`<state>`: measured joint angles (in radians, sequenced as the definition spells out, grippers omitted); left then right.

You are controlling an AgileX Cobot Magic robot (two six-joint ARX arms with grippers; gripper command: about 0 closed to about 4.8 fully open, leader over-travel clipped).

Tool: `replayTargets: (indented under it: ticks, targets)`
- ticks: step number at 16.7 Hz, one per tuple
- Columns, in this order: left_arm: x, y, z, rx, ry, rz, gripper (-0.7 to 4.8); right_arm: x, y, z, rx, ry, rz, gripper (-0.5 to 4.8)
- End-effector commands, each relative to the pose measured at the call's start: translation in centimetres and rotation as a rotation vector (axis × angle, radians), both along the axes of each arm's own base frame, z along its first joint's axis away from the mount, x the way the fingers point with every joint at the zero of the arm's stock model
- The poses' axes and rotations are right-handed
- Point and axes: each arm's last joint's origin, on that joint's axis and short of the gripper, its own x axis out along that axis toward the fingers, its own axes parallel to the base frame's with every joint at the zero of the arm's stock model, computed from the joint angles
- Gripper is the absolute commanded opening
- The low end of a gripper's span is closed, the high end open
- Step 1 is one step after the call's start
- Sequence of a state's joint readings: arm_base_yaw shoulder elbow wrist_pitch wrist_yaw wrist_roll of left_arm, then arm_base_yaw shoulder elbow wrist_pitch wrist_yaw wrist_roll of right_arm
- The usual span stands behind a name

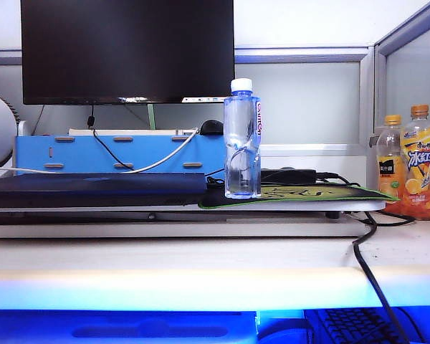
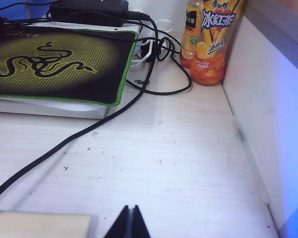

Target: Pick up the mineral water bottle and place it on the laptop.

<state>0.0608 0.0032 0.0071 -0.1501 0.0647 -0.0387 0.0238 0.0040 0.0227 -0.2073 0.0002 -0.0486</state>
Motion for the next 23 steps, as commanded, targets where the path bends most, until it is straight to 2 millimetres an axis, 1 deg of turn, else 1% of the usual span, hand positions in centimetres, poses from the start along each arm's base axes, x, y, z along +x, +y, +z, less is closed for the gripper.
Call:
replayTargets:
  ticks: [1,3,5,6,8,9,10,12,14,16,17,18,19,21,23]
  targets:
    - [0.0,0.0,0.0,0.001,-0.003,-0.003,-0.02,0.0,0.0,-0.1,0.003,0.007,-0.001,-0.01]
    - [0.0,0.0,0.0,0.001,-0.003,-0.003,-0.02,0.0,0.1,0.0,0.040,0.002,0.020,-0.01]
    - [0.0,0.0,0.0,0.001,-0.003,-0.003,-0.02,0.0,0.3,0.1,0.111,-0.001,0.081,-0.01]
    - [0.0,0.0,0.0,0.001,-0.003,-0.003,-0.02,0.0,0.4,0.4,0.174,-0.029,0.126,-0.01]
    - [0.0,0.0,0.0,0.001,-0.003,-0.003,-0.02,0.0,0.8,1.7,0.371,-0.117,0.236,-0.01]
    - [0.0,0.0,0.0,0.001,-0.003,-0.003,-0.02,-0.1,1.0,2.6,0.447,-0.146,0.300,-0.01]
    - [0.0,0.0,0.0,0.001,-0.003,-0.003,-0.02,-0.3,1.0,3.4,0.487,-0.147,0.323,-0.01]
    - [0.0,0.0,0.0,0.001,-0.003,-0.003,-0.02,-0.6,1.1,5.4,0.491,-0.126,0.360,-0.01]
    - [0.0,0.0,0.0,0.001,-0.003,-0.003,-0.02,0.0,1.2,7.6,0.455,-0.103,0.364,-0.01]
    - [0.0,0.0,0.0,0.001,-0.003,-0.003,-0.02,1.6,1.3,9.8,0.360,-0.055,0.413,-0.01]
    - [0.0,0.0,0.0,0.001,-0.003,-0.003,-0.02,2.8,1.5,11.0,0.314,-0.026,0.451,-0.01]
    - [0.0,0.0,0.0,0.001,-0.003,-0.003,-0.02,4.3,1.6,12.2,0.283,0.008,0.499,-0.01]
    - [0.0,0.0,0.0,0.001,-0.003,-0.003,-0.02,6.4,2.0,13.4,0.298,0.064,0.559,-0.01]
    - [0.0,0.0,0.0,0.001,-0.003,-0.003,-0.02,9.3,2.8,14.3,0.328,0.130,0.657,-0.01]
    - [0.0,0.0,0.0,0.001,-0.003,-0.003,-0.02,11.3,3.6,14.4,0.358,0.167,0.770,-0.01]
